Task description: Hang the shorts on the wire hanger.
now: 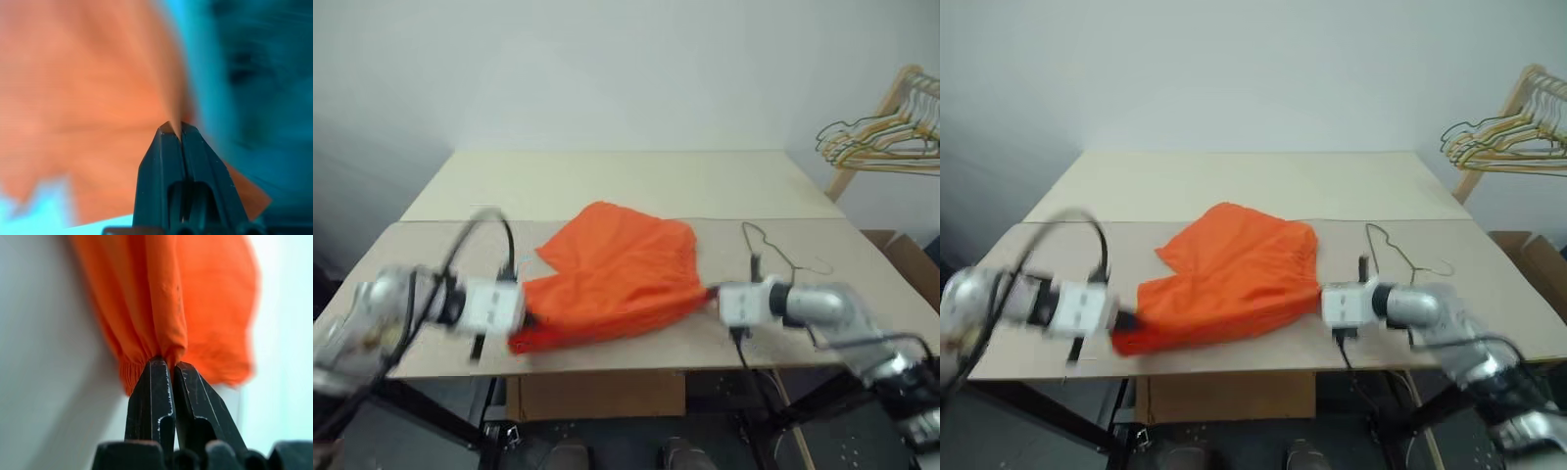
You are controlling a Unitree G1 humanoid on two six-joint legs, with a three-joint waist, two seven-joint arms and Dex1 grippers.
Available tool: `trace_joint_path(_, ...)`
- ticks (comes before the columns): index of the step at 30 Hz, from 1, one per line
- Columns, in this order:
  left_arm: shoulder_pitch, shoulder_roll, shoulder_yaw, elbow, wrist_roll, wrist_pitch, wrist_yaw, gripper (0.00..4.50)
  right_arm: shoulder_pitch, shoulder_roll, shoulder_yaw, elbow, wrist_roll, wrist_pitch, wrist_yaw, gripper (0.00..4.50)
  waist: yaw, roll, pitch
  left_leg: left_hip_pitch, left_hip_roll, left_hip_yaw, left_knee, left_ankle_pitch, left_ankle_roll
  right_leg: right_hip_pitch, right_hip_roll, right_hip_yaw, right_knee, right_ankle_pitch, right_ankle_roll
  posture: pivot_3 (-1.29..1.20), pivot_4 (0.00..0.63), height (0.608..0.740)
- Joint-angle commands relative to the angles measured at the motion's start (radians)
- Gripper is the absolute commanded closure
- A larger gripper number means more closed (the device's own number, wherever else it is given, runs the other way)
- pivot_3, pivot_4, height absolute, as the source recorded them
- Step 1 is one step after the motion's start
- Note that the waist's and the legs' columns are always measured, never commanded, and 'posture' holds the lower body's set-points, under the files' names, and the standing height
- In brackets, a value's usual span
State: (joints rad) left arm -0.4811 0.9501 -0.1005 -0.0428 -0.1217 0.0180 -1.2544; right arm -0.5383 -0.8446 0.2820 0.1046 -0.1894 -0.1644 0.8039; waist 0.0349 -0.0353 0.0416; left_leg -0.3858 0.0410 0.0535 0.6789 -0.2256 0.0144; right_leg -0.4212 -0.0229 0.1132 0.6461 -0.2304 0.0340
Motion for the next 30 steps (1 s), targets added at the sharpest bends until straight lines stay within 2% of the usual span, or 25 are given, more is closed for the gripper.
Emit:
trace_joint_path(1,-0.400,-0.147,-0.090,0.473,0.215,-0.113,0.241,4.50,-0.330,0.092,-0.041,0.307,-0.048,-0.012,-0.107,4.47,0.004,-0.001,-0.001,0.001,0.000,0.000,0.000,0.000,0.000,0.001,0.000,0.000,0.000,0.001,0.000,0.14,0.000,0.740)
trace_joint_path(2,-0.578,-0.205,-0.140,0.689,0.333,-0.135,0.441,4.50,-0.478,0.150,-0.036,0.484,-0.088,-0.009,-0.219,4.47,0.005,-0.002,0.000,0.004,-0.001,0.000,0.000,0.000,0.000,0.004,0.000,0.002,0.001,0.007,0.003,0.14,0.000,0.740)
trace_joint_path(3,-0.707,-0.248,-0.177,0.856,0.418,-0.158,0.588,4.50,-0.587,0.192,-0.032,0.622,-0.119,-0.015,-0.303,4.47,0.003,-0.002,0.000,0.003,-0.001,0.000,-0.002,0.000,0.000,0.001,0.001,0.003,0.000,0.010,0.003,0.13,0.000,0.740)
trace_joint_path(4,-0.848,-0.291,-0.194,1.018,0.473,-0.169,0.775,4.50,-0.713,0.245,-0.045,0.776,-0.138,-0.009,-0.453,4.47,0.002,-0.002,0.000,-0.001,-0.002,0.000,-0.004,0.000,0.000,-0.002,0.001,0.004,-0.001,0.012,0.007,0.13,0.000,0.740)
trace_joint_path(6,-1.041,-0.337,-0.215,1.218,0.542,-0.176,1.082,4.50,-0.893,0.319,-0.116,0.979,-0.111,-0.013,-0.714,4.47,0.001,-0.002,0.000,-0.004,-0.003,0.001,-0.010,0.000,0.000,-0.008,0.001,0.007,-0.002,0.016,0.001,0.13,0.000,0.740)
trace_joint_path(9,-1.205,-0.366,-0.205,1.342,0.586,-0.200,1.410,4.50,-1.020,0.357,-0.210,1.111,-0.059,-0.120,-0.954,4.47,0.008,-0.002,-0.001,-0.026,-0.006,0.002,-0.021,-0.002,-0.005,-0.035,-0.002,0.010,0.000,0.015,0.001,0.13,0.000,0.740)
trace_joint_path(12,-1.277,-0.368,-0.208,1.367,0.620,-0.273,1.573,4.50,-1.043,0.355,-0.235,1.143,-0.058,-0.210,-1.046,4.47,0.013,-0.002,-0.001,-0.030,-0.006,0.001,-0.025,-0.008,-0.015,-0.041,-0.004,0.007,0.001,0.010,0.004,0.13,0.000,0.740)
trace_joint_path(14,-1.281,-0.369,-0.209,1.365,0.629,-0.353,1.593,4.50,-1.011,0.346,-0.222,1.140,-0.073,-0.263,-1.046,4.47,0.014,-0.002,-0.001,-0.033,-0.008,0.002,-0.026,-0.008,-0.023,-0.042,-0.006,0.006,-0.005,0.009,0.007,0.14,0.000,0.740)
trace_joint_path(16,-1.246,-0.370,-0.213,1.361,0.634,-0.430,1.547,4.50,-0.944,0.333,-0.202,1.132,-0.088,-0.313,-1.023,4.47,0.016,-0.002,-0.001,-0.036,-0.011,0.004,-0.026,-0.010,-0.024,-0.042,-0.011,-0.002,-0.010,0.008,0.008,0.14,0.000,0.740)
trace_joint_path(19,-1.122,-0.368,-0.195,1.330,0.579,-0.627,1.344,4.50,-0.778,0.293,-0.184,1.095,-0.099,-0.401,-0.948,4.47,0.030,-0.001,-0.002,-0.036,-0.014,0.005,-0.026,-0.011,-0.022,-0.037,-0.020,-0.018,-0.020,0.008,0.008,0.14,0.000,0.740)
trace_joint_path(21,-1.000,-0.366,-0.156,1.279,0.471,-0.793,1.108,4.50,-0.665,0.259,-0.177,1.056,-0.093,-0.476,-0.865,4.47,0.035,-0.001,-0.002,-0.036,-0.016,0.006,-0.024,-0.011,-0.021,-0.035,-0.022,-0.020,-0.022,0.008,0.008,0.15,0.000,0.740)
trace_joint_path(23,-0.850,-0.356,-0.123,1.169,0.287,-0.891,0.765,4.50,-0.552,0.229,-0.161,1.009,-0.087,-0.549,-0.756,4.47,0.035,-0.001,-0.002,-0.036,-0.016,0.005,-0.021,-0.011,-0.021,-0.034,-0.022,-0.020,-0.022,0.008,0.008,0.15,0.000,0.740)
trace_joint_path(26,-0.577,-0.294,-0.116,0.819,-0.022,-0.771,0.349,4.50,-0.383,0.192,-0.128,0.924,-0.043,-0.652,-0.532,4.47,0.011,0.000,-0.002,-0.037,-0.015,0.005,-0.018,-0.010,-0.021,-0.035,-0.022,-0.020,-0.019,0.009,0.008,0.14,0.000,0.740)
trace_joint_path(28,-0.405,-0.214,-0.119,0.561,-0.155,-0.614,0.184,4.50,-0.278,0.165,-0.097,0.852,-0.021,-0.715,-0.396,4.47,-0.013,0.000,-0.002,-0.037,-0.013,0.004,-0.016,-0.010,-0.021,-0.035,-0.021,-0.020,-0.017,0.009,0.008,0.15,0.000,0.740)
trace_joint_path(30,-0.267,-0.131,-0.112,0.353,-0.229,-0.472,0.096,4.50,-0.189,0.140,-0.062,0.774,0.007,-0.757,-0.270,4.47,-0.038,0.000,-0.002,-0.036,-0.012,0.004,-0.013,-0.010,-0.021,-0.034,-0.020,-0.019,-0.014,0.009,0.007,0.15,0.000,0.740)
